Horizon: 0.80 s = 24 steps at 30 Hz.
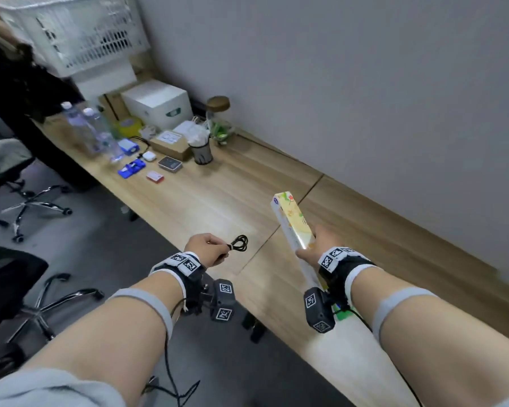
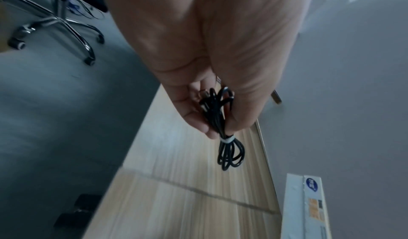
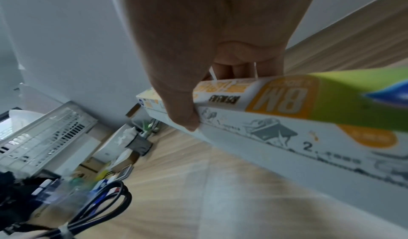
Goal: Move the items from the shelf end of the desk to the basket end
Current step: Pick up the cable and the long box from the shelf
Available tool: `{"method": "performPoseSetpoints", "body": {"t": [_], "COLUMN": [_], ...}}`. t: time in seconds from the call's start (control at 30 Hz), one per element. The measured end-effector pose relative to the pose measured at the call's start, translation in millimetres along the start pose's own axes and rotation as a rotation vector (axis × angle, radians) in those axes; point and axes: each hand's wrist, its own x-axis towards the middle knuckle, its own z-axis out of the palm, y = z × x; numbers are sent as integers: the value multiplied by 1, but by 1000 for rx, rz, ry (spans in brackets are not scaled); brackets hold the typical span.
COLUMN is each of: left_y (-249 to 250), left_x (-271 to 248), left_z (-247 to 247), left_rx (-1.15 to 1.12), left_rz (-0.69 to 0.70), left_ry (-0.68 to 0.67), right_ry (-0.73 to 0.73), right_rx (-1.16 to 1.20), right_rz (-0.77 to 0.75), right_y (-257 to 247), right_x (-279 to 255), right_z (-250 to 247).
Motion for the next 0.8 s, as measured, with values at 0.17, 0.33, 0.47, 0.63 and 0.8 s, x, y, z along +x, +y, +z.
{"method": "performPoseSetpoints", "body": {"t": [0.17, 0.33, 0.47, 0.63, 0.8], "left_y": [-8, -9, 0, 12, 22], "left_x": [28, 65, 111, 191, 270], "left_z": [-73, -127, -172, -215, -237], "left_rx": [-143, -89, 61, 112, 134], "left_rz": [-30, -42, -26, -45, -96], "left_ry": [81, 137, 184, 204, 150], "right_ry": [-100, -118, -151, -172, -148], "right_rx": [61, 173, 253, 311, 354], "right_rz": [20, 102, 141, 232, 284], "right_y": [-83, -153, -206, -267, -308], "right_x": [31, 71, 120, 180, 224], "right_z": [34, 61, 87, 117, 134]}}
